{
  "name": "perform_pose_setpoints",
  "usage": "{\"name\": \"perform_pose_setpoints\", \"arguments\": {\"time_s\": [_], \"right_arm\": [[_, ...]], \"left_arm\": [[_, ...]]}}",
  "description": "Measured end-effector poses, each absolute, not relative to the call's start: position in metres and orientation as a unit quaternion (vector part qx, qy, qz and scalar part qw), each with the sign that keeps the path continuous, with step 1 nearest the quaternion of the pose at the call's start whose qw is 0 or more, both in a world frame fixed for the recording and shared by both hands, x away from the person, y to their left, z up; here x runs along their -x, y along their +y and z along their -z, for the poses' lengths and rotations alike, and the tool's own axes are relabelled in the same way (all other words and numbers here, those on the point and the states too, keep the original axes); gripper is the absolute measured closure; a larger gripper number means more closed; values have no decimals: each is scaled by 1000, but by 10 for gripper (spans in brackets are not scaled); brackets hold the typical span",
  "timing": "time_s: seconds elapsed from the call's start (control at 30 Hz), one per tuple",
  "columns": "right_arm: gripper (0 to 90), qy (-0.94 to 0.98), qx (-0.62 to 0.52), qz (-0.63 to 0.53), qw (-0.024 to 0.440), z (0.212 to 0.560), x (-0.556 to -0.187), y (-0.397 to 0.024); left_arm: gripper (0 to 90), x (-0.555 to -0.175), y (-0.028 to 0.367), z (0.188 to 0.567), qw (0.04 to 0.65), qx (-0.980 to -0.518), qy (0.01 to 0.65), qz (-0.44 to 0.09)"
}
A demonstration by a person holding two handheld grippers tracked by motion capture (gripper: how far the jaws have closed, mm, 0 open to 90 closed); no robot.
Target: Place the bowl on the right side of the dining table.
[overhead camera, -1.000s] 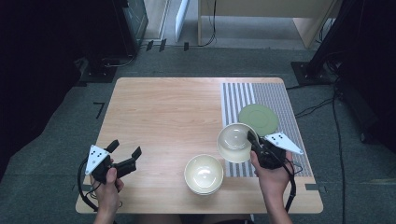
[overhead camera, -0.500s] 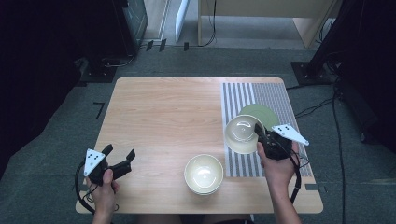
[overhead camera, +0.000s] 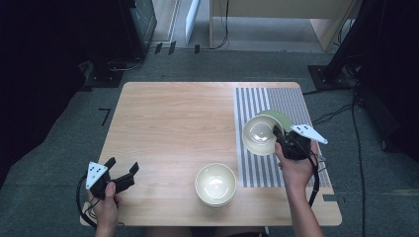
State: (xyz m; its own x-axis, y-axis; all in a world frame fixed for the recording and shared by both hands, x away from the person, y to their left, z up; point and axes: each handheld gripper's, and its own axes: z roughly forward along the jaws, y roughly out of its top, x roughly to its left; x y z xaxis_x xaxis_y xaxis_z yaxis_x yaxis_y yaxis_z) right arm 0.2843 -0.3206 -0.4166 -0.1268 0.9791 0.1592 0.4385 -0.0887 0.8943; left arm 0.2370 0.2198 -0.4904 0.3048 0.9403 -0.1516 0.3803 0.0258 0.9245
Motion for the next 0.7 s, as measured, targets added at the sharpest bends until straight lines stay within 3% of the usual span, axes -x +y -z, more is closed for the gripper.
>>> {"name": "perform_pose_setpoints", "arguments": {"time_s": [0.7], "right_arm": [[839,594,-626,-417,285,429,-329,-337]], "left_arm": [[90,-241,231,506,475,-646,528,-280]]}}
